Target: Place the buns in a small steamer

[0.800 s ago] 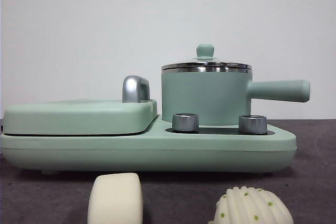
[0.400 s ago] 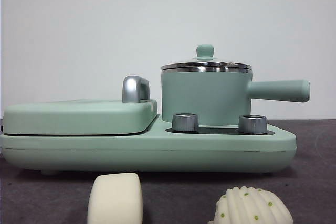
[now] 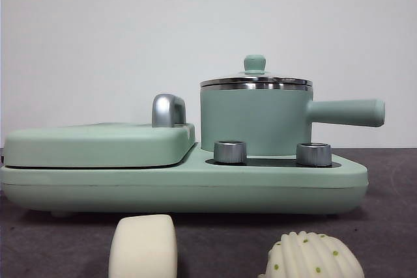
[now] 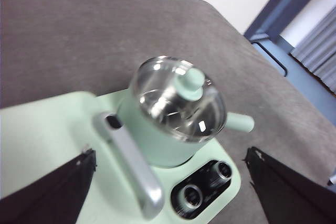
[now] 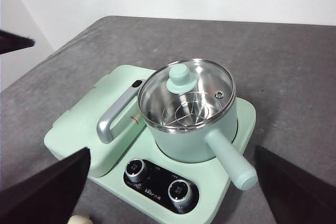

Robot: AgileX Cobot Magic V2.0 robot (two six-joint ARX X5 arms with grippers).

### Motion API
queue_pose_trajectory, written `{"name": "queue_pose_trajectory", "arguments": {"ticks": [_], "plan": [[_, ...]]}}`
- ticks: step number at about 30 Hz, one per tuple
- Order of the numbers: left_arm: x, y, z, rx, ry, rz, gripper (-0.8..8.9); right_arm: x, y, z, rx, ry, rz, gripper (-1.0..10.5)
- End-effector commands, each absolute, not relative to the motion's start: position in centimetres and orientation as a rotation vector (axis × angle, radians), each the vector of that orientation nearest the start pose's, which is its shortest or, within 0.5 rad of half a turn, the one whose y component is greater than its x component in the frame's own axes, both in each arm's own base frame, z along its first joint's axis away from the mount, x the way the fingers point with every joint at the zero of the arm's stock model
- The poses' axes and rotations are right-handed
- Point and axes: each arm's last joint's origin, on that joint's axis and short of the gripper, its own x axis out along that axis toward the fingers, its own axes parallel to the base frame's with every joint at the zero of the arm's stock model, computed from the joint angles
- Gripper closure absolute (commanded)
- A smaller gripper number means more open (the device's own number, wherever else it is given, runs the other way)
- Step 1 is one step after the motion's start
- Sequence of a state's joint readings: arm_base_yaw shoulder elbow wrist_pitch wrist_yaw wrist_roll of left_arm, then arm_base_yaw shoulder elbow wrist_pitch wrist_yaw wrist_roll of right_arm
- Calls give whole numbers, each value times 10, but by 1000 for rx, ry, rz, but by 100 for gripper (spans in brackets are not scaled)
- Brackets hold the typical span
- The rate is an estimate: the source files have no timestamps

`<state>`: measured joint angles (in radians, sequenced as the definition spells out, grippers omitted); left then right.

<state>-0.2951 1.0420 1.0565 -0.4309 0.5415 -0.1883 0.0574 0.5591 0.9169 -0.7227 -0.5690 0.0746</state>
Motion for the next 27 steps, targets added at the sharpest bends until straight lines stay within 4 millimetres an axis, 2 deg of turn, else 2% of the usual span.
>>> {"name": "queue_pose_trajectory", "arguments": {"ticks": [1,8,12,20,27], "plan": [[217,-90,372,-226,498,-820,349,91,21,358,152,357,609,449],[262,-139,385,-157,581,-926,349,91,21,358,151,355,609,449],[288,-172,380,-109,622,-982,349,91,21,358,152,355,609,449],[325,-226,346,52,644,-1012,349,91,21,358,153,355,614,449],[334,-258,317,189,608,-979,349,90,21,358,153,355,616,449]]}}
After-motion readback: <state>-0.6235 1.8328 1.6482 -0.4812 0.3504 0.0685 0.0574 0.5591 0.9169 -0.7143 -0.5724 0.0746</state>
